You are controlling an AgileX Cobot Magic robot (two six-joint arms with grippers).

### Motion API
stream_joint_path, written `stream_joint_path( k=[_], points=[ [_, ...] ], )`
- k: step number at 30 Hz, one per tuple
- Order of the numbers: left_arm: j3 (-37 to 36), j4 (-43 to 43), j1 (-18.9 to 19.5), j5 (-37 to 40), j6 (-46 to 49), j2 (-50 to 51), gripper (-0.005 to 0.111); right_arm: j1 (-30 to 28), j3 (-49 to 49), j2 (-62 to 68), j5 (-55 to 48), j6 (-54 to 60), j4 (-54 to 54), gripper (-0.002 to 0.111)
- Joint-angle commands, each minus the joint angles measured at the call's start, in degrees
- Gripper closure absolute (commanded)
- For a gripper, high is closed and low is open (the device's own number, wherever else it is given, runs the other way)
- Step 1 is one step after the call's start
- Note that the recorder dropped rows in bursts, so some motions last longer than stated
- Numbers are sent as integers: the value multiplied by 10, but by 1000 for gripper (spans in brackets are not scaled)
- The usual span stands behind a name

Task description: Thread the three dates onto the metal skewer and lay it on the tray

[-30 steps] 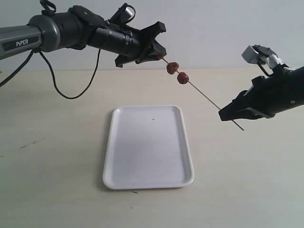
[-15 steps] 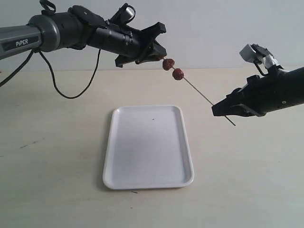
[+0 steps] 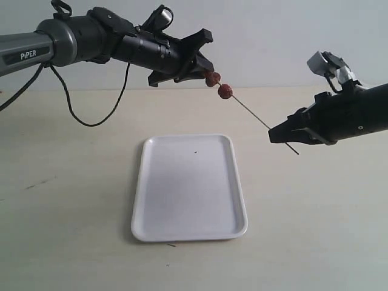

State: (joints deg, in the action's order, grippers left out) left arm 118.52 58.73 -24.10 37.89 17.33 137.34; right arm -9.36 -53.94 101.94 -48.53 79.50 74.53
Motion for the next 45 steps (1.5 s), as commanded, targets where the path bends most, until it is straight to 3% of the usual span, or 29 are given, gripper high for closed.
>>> stream_joint_path(
  k=[1, 8, 13, 17, 23, 27, 33, 39, 45],
  points=[
    [1, 11, -6, 24, 3, -7, 83, 0, -2, 1, 8, 14, 31, 108],
    [1, 11, -6, 22, 3, -7, 82, 0, -2, 1, 8, 20, 28, 108],
    [1, 1, -5, 26, 3, -7, 61, 0, -2, 1, 8, 28, 24, 108],
    [1, 0, -4, 24, 3, -7, 51, 0, -2, 1, 8, 28, 24, 108],
    [1, 0, 7, 32, 3, -7, 50, 0, -2, 1, 8, 28, 24, 108],
    [1, -12, 25, 76, 5, -8, 50, 0, -2, 1, 7, 28, 24, 108],
    [1, -45, 60, 192, 23, -16, 68, 0, 4, 1, 5, 23, 9, 108],
    [1, -66, 88, 312, 53, -29, 106, 0, 13, 1, -17, -12, -30, 108],
    [-24, -105, 90, 321, 85, -53, 107, 0, 86, 1, -8, 64, 81, 108]
  ],
)
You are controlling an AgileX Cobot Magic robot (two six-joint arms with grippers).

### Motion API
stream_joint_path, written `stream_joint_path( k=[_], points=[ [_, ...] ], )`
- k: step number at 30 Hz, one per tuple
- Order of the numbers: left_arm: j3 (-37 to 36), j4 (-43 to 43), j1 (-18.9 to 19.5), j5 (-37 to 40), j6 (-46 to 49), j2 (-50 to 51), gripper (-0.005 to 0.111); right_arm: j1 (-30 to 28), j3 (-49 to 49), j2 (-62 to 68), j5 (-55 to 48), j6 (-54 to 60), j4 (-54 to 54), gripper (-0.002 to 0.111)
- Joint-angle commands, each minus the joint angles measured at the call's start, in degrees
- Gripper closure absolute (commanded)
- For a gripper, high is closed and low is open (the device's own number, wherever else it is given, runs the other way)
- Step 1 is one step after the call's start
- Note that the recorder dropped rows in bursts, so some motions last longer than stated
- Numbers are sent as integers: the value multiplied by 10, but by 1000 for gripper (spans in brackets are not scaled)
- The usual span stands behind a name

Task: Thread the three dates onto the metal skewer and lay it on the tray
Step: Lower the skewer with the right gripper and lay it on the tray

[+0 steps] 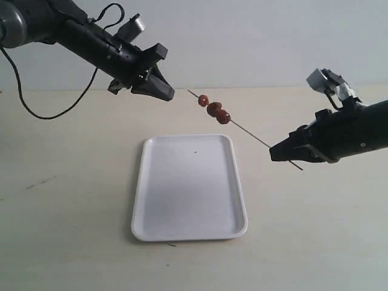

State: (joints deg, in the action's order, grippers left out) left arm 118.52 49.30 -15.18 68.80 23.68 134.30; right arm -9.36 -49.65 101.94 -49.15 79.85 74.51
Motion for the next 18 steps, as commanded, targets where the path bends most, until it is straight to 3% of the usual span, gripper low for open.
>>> stream_joint_path(
  k=[1, 6, 12, 18],
  points=[
    [-44, 3, 1, 4, 36, -33, 107, 0, 63, 1, -8, 84, 118, 108],
    [-177, 84, 4, -85, 137, -90, 107, 0, 145, 1, -80, 184, 254, 108],
    [-382, 215, 29, -187, 325, -196, 107, 0, 208, -4, -120, 211, 254, 108],
    [-573, 405, 89, -186, 571, -287, 107, 38, 236, -28, -120, 213, 254, 108]
  ],
)
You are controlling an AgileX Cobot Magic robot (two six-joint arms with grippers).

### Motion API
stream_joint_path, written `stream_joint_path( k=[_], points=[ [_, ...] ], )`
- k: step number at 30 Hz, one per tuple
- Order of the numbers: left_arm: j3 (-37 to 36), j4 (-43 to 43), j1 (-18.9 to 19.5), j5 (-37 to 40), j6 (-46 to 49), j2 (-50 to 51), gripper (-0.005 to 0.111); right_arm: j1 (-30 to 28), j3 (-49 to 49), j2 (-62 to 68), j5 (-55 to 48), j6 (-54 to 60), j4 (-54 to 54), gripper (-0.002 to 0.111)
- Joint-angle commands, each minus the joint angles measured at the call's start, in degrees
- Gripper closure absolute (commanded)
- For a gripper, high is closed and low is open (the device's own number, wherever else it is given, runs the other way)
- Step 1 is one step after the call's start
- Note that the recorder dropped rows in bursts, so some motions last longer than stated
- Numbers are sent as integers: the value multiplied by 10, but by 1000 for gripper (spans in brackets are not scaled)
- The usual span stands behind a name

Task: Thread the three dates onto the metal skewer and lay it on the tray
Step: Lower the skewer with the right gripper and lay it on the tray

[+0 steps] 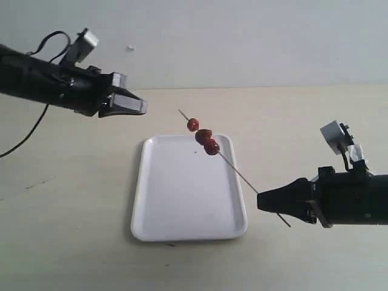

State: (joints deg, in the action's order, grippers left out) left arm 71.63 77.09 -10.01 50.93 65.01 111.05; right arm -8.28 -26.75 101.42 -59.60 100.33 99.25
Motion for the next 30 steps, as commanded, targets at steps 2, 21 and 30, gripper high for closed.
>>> stream_joint_path(
  k=[2, 21, 30],
  points=[
    [-151, 178, 54, 4, 218, -76, 107, 50, -4, -37, -15, -15, 7, 108],
    [-250, 229, 77, 95, 354, -130, 107, 394, -150, -200, 677, -267, 7, 108],
    [-316, 229, 136, 123, 368, -217, 107, 566, -150, -157, 843, -456, -60, 108]
  ],
)
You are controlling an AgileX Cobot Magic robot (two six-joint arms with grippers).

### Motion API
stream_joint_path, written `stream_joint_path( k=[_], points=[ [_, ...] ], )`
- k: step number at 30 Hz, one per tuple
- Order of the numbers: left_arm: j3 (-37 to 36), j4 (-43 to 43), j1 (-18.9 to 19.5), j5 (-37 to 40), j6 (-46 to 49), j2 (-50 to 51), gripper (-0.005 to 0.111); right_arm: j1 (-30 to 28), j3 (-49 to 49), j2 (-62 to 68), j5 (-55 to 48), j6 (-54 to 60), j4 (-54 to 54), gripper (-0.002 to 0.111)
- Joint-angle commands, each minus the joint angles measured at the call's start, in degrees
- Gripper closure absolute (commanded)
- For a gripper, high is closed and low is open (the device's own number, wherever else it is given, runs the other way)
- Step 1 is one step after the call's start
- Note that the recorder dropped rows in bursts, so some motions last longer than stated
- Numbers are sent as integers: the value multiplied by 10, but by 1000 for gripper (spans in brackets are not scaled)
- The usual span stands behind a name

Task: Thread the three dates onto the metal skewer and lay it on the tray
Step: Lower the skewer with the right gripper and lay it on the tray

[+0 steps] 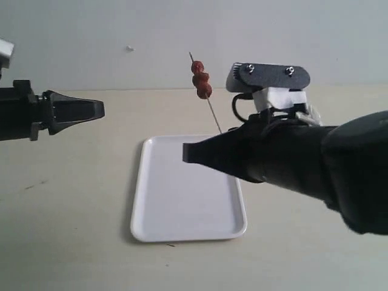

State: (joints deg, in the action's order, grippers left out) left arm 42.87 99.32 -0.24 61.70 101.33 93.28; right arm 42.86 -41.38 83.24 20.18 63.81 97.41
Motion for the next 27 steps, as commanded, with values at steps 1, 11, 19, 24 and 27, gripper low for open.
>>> stream_joint_path(
  k=[1, 11, 19, 24, 27],
  points=[
    [-36, 6, 52, 23, 5, -51, 107, 66, -3, 36, 47, -121, -51, 108],
    [-66, 6, 111, 83, 5, -94, 107, 94, -3, 171, 42, -371, -159, 108],
    [-66, 6, 111, 83, 19, -94, 107, 94, -3, 219, 67, -495, -274, 105],
    [-66, 6, 111, 83, 19, -94, 107, 94, -3, 220, 77, -502, -274, 86],
    [-67, 6, 111, 83, 18, -99, 107, 94, -3, 215, 88, -504, -273, 68]
  ],
)
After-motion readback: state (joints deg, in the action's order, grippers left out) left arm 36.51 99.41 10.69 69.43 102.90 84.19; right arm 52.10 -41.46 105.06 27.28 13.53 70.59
